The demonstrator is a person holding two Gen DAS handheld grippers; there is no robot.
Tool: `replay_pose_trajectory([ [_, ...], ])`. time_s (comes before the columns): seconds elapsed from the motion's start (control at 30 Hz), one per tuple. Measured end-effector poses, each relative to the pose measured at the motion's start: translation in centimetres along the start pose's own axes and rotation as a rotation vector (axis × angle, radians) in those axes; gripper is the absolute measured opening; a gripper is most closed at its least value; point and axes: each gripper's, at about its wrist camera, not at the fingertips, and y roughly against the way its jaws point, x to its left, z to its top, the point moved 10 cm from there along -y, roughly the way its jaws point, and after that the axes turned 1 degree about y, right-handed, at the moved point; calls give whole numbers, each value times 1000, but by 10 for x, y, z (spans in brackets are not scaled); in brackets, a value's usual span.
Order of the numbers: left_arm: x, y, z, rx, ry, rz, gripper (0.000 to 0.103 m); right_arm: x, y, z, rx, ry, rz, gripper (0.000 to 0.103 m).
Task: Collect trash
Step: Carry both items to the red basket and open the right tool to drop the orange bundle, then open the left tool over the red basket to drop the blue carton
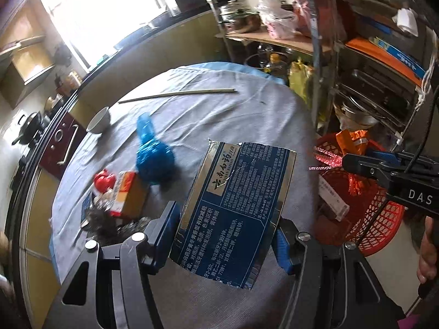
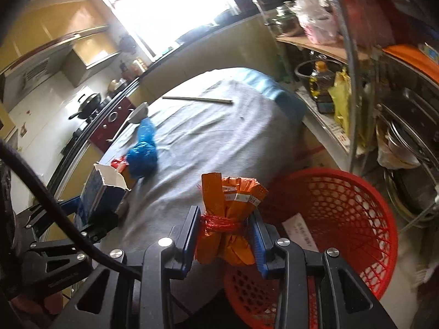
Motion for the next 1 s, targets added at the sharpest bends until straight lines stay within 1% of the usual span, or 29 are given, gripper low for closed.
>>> replay_pose_trajectory([
  [0.2, -30, -7, 12, 4, -52, -40, 64, -29, 2, -4, 13, -51, -33, 38],
  [0.33, -55, -12, 20, 0, -86, -99, 64, -52, 3, -10, 37, -96, -51, 39],
  [0.43, -76, -16, 24, 2, -103, -158, 64, -71, 3, -14, 56, -143, -57, 40],
  [0.57, -99, -21, 26, 9, -131, -212, 65, -90, 6, -16, 60, -195, -66, 40],
  [0.67, -111, -23, 27, 11, -152, -237, 65, -99, 9, -15, 54, -216, -75, 40],
  [0.77, -116, -23, 26, 9, -171, -245, 65, -105, 13, -10, 39, -229, -86, 41],
  [1.0, -117, -19, 27, -3, -196, -254, 65, -112, 16, -3, 16, -245, -96, 41],
])
